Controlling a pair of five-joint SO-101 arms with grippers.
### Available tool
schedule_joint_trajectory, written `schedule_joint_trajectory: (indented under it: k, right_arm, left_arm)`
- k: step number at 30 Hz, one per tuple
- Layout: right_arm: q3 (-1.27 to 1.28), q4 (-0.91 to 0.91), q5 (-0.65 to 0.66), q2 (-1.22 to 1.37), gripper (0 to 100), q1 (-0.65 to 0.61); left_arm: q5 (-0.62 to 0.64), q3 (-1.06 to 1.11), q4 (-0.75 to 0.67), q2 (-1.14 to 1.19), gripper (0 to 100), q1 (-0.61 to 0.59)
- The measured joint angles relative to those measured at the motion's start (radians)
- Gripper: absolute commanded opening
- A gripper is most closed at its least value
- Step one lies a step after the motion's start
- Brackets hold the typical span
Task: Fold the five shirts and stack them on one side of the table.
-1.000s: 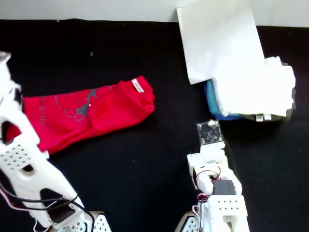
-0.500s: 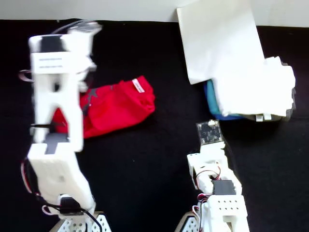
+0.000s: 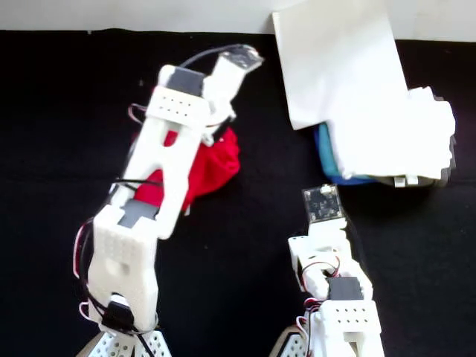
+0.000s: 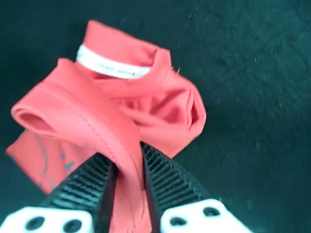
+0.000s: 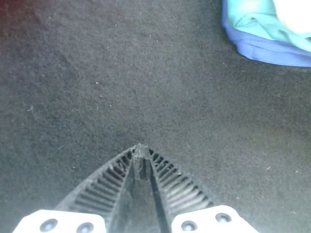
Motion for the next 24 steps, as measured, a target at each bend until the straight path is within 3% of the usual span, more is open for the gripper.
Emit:
schedule_joint_trajectory:
  k: [8, 14, 18, 24]
  right_arm:
    - [0.000, 0.000, 0.000, 0.000, 0.8, 0.000]
    - [0.000, 0.000, 0.000, 0.000, 0.8, 0.000]
    - [0.000, 0.000, 0.000, 0.000, 0.8, 0.000]
    - [0.000, 0.000, 0.000, 0.000, 0.8, 0.000]
  left_arm:
    - [0.000, -0.023, -0.029, 0.040, 19, -0.003]
    - [0.000, -0.193, 0.038, 0.040, 15, -0.110]
    - [0.000, -0.236, 0.144, 0.040, 0, -0.203]
    - [0.000, -0.130, 0.247, 0.092, 1, -0.207]
